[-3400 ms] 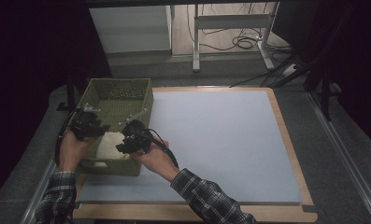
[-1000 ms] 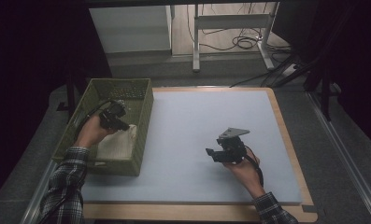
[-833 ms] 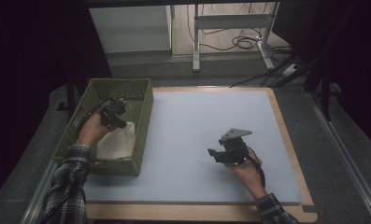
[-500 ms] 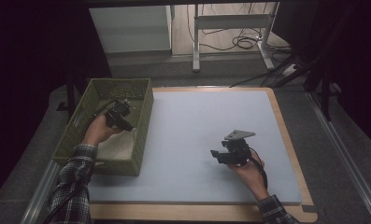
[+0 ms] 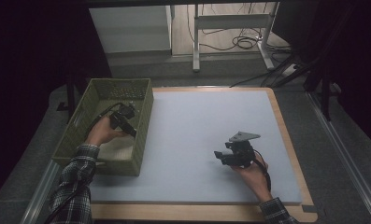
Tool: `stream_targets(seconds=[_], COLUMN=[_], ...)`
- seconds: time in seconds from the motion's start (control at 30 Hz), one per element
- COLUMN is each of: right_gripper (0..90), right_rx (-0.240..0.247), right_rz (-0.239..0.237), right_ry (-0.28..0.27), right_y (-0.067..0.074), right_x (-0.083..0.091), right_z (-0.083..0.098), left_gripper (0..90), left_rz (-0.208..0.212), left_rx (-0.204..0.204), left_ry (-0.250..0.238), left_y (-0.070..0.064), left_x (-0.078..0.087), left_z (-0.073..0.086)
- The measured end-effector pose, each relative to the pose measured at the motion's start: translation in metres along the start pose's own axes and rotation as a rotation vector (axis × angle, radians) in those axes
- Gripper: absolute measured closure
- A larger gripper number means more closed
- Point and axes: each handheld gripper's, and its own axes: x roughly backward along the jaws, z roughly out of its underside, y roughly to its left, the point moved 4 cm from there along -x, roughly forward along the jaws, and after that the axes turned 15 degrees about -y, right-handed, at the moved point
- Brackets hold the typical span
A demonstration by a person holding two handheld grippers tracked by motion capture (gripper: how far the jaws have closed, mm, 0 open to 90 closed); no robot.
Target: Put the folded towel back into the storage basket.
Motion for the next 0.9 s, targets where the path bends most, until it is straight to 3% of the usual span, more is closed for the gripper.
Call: stream_targets(seconds=[0.2, 0.37, 0.57, 0.9], right_gripper=[37.3, 31.0, 24.0, 18.3], right_rx=[-0.008, -0.022, -0.027, -0.023], right_rz=[0.007, 0.009, -0.001, 0.012], right_ry=[-0.012, -0.020, -0.014, -0.012], right_y=[-0.005, -0.010, -0.014, -0.018], right_x=[0.007, 0.015, 0.026, 0.045], right_z=[0.002, 0.007, 0.013, 0.024], left_gripper=[28.8, 19.2, 9.1, 3.6], left_rz=[-0.015, -0.009, -0.025, -0.023], left_rx=[0.050, 0.117, 0.158, 0.189], left_ry=[-0.140, -0.249, -0.321, -0.439], left_y=[0.002, 0.001, -0.001, -0.010], left_x=[0.021, 0.037, 0.052, 0.080], left_z=[-0.005, -0.008, -0.010, -0.012])
